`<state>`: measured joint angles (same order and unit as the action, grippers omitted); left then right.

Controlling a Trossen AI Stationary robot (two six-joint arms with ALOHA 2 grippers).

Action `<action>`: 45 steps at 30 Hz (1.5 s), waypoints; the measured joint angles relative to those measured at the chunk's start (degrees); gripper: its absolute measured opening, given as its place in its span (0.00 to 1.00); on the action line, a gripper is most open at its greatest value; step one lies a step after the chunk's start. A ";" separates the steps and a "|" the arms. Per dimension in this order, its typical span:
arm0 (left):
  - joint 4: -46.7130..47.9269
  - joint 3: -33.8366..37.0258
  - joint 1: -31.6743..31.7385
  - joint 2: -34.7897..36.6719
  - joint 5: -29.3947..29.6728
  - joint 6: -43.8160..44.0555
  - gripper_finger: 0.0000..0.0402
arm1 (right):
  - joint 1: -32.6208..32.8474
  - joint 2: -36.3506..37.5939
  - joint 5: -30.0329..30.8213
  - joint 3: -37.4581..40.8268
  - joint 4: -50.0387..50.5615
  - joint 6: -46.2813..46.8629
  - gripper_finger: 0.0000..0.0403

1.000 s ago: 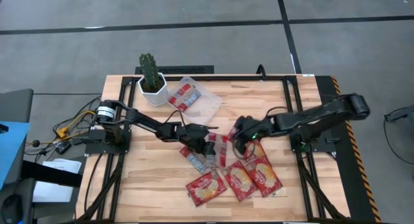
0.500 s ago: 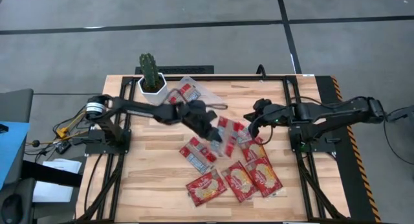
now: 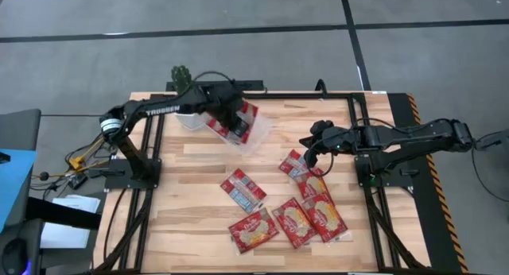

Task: Sort popcorn bags into baskets
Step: Put the red popcorn bag into the transparent bin

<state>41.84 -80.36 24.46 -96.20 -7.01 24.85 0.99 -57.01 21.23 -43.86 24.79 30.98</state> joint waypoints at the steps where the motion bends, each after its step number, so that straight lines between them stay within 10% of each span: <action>1: -0.25 0.00 0.93 -0.38 0.02 -1.62 0.01 | 0.00 0.00 -0.01 0.00 0.07 0.00 0.05; 28: -0.10 0.00 2.87 -10.22 -11.27 -15.08 0.04 | 0.02 0.02 0.20 -0.02 -0.08 -0.03 0.05; 45: 6.82 -7.34 3.87 -11.85 -4.12 -15.24 0.56 | 0.02 0.02 0.23 -0.02 0.00 -0.74 0.09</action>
<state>48.67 -87.70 28.34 -108.05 -11.13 9.60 1.02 -56.99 21.45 -43.88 24.79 30.24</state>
